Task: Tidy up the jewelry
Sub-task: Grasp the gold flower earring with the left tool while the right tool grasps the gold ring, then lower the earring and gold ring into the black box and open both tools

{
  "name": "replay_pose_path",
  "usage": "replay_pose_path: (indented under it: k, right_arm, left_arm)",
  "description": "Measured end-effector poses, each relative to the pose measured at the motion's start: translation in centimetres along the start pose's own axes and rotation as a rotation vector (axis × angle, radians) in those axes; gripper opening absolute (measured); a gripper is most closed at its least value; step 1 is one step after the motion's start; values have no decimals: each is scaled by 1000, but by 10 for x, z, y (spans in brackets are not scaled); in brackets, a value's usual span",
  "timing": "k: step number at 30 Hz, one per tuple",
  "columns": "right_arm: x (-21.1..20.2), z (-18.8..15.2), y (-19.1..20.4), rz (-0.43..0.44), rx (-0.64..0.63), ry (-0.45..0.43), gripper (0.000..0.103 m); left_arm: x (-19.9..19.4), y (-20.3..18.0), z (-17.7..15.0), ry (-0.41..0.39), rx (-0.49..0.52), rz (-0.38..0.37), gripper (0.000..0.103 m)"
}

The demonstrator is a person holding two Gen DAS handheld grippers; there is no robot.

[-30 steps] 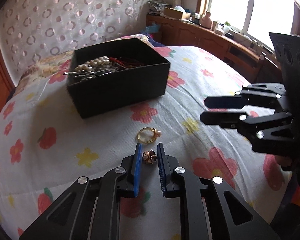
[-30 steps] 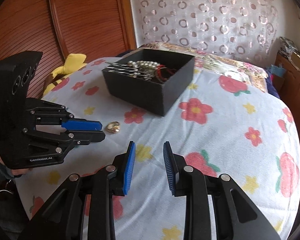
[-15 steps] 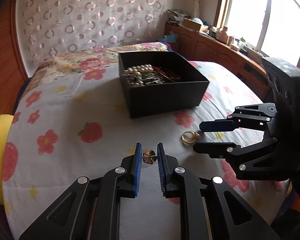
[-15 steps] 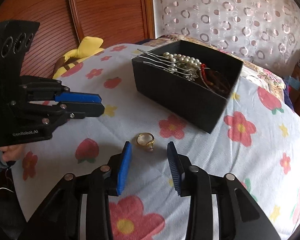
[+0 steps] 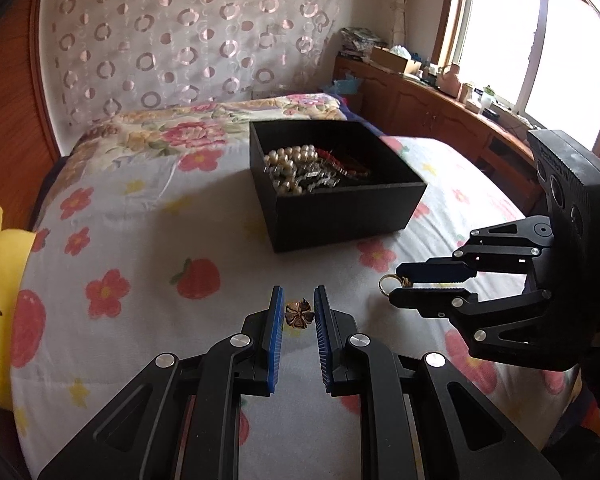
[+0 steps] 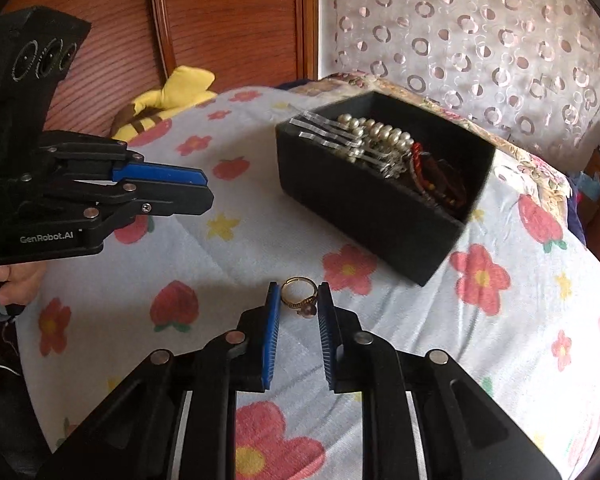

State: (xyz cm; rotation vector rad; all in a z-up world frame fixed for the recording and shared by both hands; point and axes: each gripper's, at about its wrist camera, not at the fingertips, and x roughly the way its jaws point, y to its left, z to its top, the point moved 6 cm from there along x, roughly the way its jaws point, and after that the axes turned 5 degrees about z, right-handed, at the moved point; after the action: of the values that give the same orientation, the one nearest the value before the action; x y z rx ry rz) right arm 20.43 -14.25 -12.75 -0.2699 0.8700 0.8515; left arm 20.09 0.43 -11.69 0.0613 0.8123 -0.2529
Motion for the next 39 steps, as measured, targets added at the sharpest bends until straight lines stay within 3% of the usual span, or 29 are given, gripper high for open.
replay_pose_path:
  k: [12, 20, 39]
  right_arm:
    - [-46, 44, -39, -74, 23, -146, 21]
    - [-33, 67, -61, -84, 26, -150, 21]
    - [-27, 60, -76, -71, 67, -167, 27]
  left_arm:
    - [-2, -6, 52, -73, 10, -11, 14]
    - [6, -2, 83, -99, 9, -1, 14]
    - [60, -2, 122, -59, 25, 26, 14]
